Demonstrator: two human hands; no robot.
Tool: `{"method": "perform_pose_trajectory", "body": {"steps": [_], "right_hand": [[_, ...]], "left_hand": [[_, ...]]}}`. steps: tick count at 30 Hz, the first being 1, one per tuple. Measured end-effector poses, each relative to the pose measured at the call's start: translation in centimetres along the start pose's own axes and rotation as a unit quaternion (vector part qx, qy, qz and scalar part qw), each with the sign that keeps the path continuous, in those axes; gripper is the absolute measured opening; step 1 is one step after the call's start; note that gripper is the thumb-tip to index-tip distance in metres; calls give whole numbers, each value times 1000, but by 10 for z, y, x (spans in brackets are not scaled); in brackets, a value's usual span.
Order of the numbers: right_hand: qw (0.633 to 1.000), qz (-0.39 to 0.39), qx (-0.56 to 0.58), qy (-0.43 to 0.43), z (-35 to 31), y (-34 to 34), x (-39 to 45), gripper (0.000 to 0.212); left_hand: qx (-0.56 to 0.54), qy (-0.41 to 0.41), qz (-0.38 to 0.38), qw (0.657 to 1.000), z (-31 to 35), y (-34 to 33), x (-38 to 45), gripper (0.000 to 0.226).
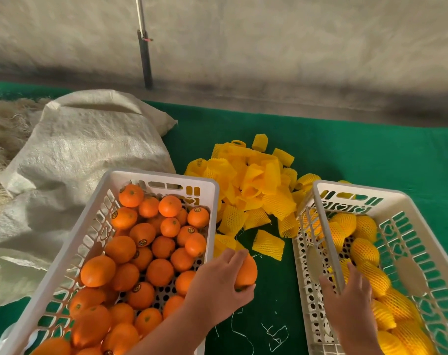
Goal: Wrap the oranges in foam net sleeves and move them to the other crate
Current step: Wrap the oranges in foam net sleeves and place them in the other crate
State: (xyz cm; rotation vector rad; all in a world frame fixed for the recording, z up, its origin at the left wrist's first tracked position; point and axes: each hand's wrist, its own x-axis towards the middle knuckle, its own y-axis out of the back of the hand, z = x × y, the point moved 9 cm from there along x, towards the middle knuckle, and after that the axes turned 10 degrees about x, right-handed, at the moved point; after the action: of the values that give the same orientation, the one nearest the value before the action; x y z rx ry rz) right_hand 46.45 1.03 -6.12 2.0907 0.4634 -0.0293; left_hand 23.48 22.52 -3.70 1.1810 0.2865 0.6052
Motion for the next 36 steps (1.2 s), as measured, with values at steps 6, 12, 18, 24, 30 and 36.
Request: {"method": "perform_pose_trajectory", "body": {"steps": [6,12,18,24,30,36], "right_hand": [[969,55,5,243,-72,-7,-31,37],[930,-213,29,299,-127,-103,-28,27],[886,-402,-39,230,-130,-177,-22,35],[901,-390,-2,188,-124,-181,-9,32],[942,-217,147,208,-118,-123,-2,24],[940,-139,277,139,-86,-79,-18,20]], "left_hand": [[99,-109,-85,985,17,-27,3,73],[134,-114,-121,977,17,-33,4,68],[160,-111,-174,965,14,-41,5,54],[151,-109,-160,969,14,-43,8,62],[127,-81,-137,979,11,-39,9,68],[116,-77,-119,983,11,-34,9,63]]}}
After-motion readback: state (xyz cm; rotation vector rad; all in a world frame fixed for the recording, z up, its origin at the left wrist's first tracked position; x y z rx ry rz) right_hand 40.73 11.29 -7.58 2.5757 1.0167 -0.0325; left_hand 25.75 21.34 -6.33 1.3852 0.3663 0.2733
